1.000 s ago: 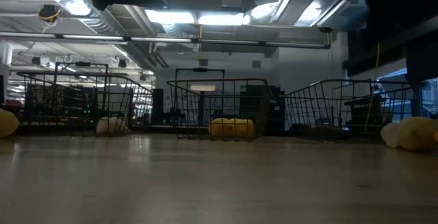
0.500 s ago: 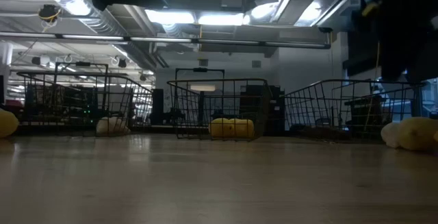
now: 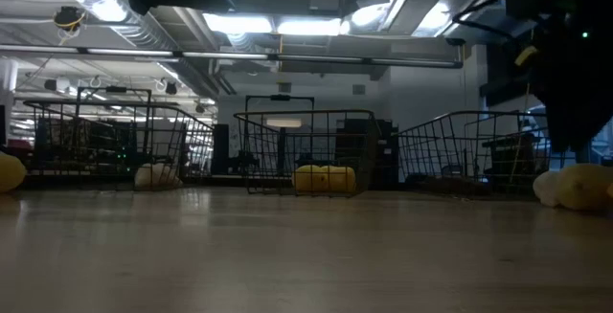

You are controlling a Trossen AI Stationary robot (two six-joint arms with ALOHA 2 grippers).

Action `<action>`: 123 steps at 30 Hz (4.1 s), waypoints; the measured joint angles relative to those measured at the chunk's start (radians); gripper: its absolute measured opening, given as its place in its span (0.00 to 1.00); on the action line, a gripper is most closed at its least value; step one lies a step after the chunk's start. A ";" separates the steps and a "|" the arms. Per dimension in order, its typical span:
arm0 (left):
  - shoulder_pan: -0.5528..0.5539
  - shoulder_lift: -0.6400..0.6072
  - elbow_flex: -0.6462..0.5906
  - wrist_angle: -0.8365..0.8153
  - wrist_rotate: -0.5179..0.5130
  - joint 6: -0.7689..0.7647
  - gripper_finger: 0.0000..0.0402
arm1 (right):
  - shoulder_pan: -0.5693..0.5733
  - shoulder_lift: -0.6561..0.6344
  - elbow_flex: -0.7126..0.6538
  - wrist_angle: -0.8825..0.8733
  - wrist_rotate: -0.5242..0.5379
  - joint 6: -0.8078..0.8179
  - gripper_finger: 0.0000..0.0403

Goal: Sort produce into baskets
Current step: Put the lemon into the middle wire basket

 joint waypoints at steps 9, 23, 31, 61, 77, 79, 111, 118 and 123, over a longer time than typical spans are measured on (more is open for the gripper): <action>0.014 0.000 0.000 0.001 0.000 0.017 0.60 | 0.000 0.000 0.020 0.014 -0.122 0.000 0.87; 0.026 0.000 0.000 0.001 0.000 0.018 0.60 | 0.073 0.014 -0.057 0.107 -0.090 0.045 0.87; 0.027 0.000 0.000 0.001 0.000 0.014 0.60 | 0.071 0.014 -0.066 0.114 -0.109 -0.001 0.87; 0.027 0.000 0.000 0.005 0.000 -0.005 0.60 | 0.071 0.167 -0.066 0.627 -0.111 -0.169 0.87; 0.027 0.000 0.000 0.005 0.002 -0.005 0.60 | 0.072 0.225 0.159 0.471 -0.148 -0.788 0.87; 0.027 0.000 0.000 0.004 0.002 -0.005 0.60 | 0.072 0.225 0.161 0.470 -0.167 -0.880 0.87; 0.025 0.000 0.000 -0.004 0.001 -0.003 0.60 | 0.072 0.329 0.160 0.434 -0.269 -1.418 0.87; 0.025 0.000 0.000 -0.008 0.001 -0.002 0.60 | 0.072 0.411 0.160 0.444 -0.250 -1.447 0.87; 0.026 0.000 0.000 -0.008 0.001 0.007 0.60 | 0.072 0.442 0.160 0.486 -0.222 -1.496 0.87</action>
